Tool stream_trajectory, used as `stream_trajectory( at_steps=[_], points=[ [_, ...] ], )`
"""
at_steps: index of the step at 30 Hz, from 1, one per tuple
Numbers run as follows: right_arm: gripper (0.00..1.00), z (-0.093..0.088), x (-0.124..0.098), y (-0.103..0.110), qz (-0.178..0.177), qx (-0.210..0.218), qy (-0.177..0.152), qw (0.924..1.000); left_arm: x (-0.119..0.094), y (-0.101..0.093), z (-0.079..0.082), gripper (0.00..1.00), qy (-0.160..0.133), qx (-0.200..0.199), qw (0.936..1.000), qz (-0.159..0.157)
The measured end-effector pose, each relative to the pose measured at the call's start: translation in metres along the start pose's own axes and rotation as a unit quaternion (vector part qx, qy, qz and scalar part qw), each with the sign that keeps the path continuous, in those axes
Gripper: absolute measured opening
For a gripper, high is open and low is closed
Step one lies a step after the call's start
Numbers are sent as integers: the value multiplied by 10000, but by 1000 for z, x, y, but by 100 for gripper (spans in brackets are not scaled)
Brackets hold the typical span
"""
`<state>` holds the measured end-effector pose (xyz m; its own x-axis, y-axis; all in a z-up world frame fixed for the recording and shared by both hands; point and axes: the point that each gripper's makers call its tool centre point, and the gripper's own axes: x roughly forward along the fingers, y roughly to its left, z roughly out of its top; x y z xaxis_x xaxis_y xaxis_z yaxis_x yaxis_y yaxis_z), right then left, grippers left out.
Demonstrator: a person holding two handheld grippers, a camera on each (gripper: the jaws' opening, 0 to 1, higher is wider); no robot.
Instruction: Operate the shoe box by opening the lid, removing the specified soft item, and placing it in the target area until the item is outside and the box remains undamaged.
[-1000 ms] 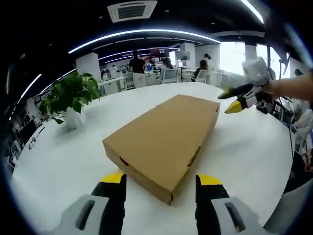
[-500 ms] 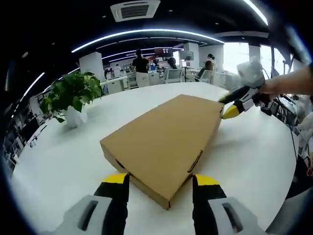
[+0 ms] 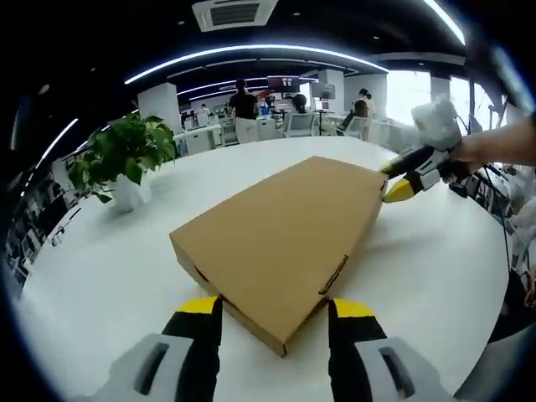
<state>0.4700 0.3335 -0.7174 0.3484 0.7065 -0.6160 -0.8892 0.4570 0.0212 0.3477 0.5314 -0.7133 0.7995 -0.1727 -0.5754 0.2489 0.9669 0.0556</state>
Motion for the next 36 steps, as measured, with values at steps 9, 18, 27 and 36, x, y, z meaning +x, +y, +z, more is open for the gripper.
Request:
stream_trajectory(
  at_steps=[9, 18, 27, 36],
  points=[
    [38, 1, 2, 16, -118, 181, 11, 9998, -5, 12, -5, 52, 68, -95, 9999, 53],
    [37, 1, 3, 35, -242, 340, 50, 9991, -14, 25, -13, 49, 134, -79, 9998, -88],
    [37, 2, 4, 52, -396, 492, 89, 9980, -19, 37, -18, 49, 242, 30, 9992, -304],
    [37, 2, 5, 67, -562, 622, 125, 9964, -24, 46, -22, 49, 347, 135, 9983, -455]
  ],
)
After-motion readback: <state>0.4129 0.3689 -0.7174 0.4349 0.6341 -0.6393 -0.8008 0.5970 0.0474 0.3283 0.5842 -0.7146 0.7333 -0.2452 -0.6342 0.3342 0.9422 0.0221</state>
